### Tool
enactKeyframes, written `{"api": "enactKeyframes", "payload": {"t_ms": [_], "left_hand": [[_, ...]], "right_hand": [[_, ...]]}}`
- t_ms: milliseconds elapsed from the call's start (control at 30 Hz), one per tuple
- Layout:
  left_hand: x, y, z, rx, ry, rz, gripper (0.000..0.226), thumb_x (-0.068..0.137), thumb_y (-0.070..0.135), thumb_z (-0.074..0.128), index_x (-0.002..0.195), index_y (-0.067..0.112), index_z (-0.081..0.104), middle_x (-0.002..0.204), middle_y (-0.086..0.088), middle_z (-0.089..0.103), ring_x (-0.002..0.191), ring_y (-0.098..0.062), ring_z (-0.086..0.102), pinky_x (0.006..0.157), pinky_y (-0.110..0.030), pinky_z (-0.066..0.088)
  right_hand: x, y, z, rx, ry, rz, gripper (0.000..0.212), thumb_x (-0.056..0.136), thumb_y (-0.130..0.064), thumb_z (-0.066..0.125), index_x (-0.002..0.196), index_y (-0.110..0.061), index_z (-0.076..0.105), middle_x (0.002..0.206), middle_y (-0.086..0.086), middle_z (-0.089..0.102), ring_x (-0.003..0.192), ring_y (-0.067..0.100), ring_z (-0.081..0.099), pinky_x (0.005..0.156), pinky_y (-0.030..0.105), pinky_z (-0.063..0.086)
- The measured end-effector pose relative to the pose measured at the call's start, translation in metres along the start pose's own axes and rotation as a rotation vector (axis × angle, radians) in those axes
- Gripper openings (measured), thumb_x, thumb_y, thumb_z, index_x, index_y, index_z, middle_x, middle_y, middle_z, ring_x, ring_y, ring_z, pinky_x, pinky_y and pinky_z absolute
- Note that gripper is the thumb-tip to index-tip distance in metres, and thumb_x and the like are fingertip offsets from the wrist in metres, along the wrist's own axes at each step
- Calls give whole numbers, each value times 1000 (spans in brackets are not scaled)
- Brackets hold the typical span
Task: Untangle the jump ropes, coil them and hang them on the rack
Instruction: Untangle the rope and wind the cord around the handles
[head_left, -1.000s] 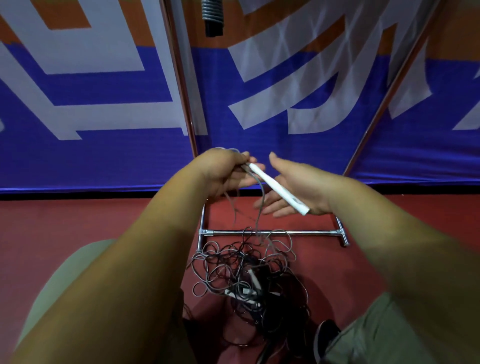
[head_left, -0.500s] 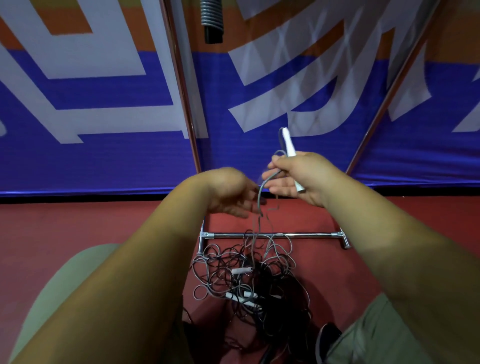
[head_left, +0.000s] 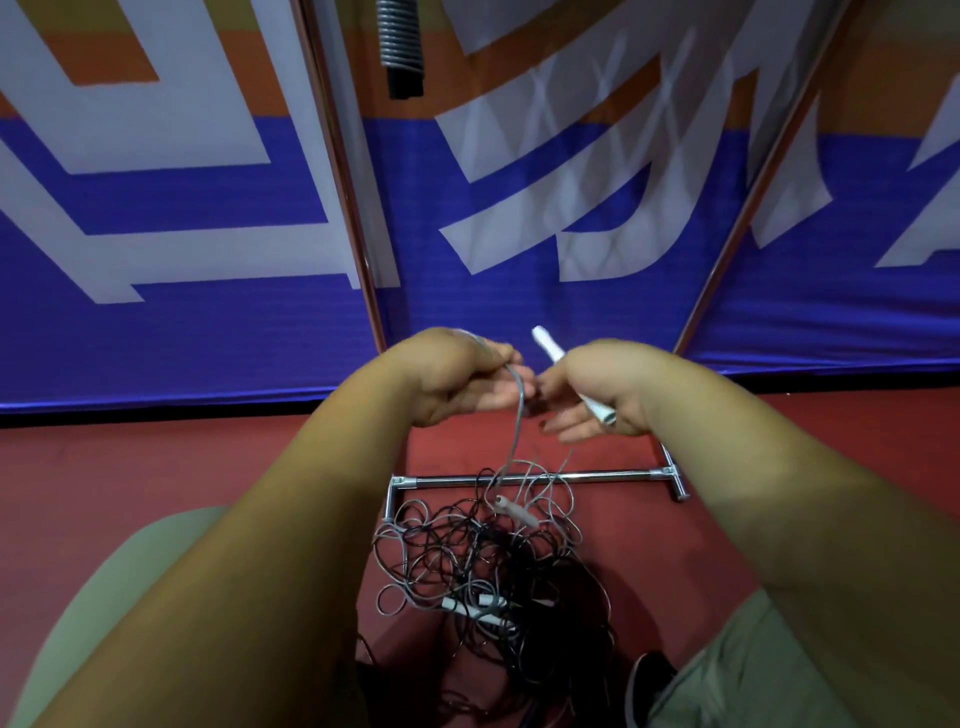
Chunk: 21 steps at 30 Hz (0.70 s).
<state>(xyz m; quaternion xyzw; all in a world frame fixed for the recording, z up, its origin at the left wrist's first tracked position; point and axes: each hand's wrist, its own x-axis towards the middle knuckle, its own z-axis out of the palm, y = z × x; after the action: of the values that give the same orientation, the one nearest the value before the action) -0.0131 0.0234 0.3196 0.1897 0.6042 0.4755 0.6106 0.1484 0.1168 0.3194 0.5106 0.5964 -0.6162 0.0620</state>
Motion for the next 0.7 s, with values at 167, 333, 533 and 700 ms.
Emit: {"api": "enactKeyframes", "payload": {"t_ms": [167, 333, 533, 700], "left_hand": [[8, 16, -14, -595, 161, 172, 16, 111, 2, 45, 101, -5, 56, 106, -25, 69, 87, -32, 75, 61, -31, 65], [10, 21, -29, -833, 174, 173, 14, 110, 0, 45, 105, -5, 57, 102, -31, 69, 92, -41, 74, 60, -38, 65], [10, 24, -39, -960, 267, 217, 15, 110, -1, 42, 107, -7, 56, 121, -32, 63, 96, -44, 71, 60, -41, 66], [3, 27, -53, -1049, 317, 156, 34, 113, 7, 37, 137, -17, 45, 140, -38, 52, 95, -50, 67, 59, -44, 65]], "right_hand": [[-12, 1, 4, -110, -324, -40, 43, 100, -1, 47, 131, -24, 67, 124, -4, 78, 124, 23, 71, 114, 50, 49], [-12, 0, 19, 9, -270, -197, 38, 98, -4, 55, 124, -26, 72, 124, -6, 78, 130, 26, 67, 115, 49, 48], [-16, -7, 22, 185, -420, -301, 25, 91, -6, 52, 107, -24, 55, 128, 9, 76, 130, 24, 68, 127, 51, 28], [-18, -6, 19, 229, -515, -362, 47, 99, -6, 43, 136, -25, 64, 131, 14, 74, 127, 36, 69, 118, 63, 41]]}}
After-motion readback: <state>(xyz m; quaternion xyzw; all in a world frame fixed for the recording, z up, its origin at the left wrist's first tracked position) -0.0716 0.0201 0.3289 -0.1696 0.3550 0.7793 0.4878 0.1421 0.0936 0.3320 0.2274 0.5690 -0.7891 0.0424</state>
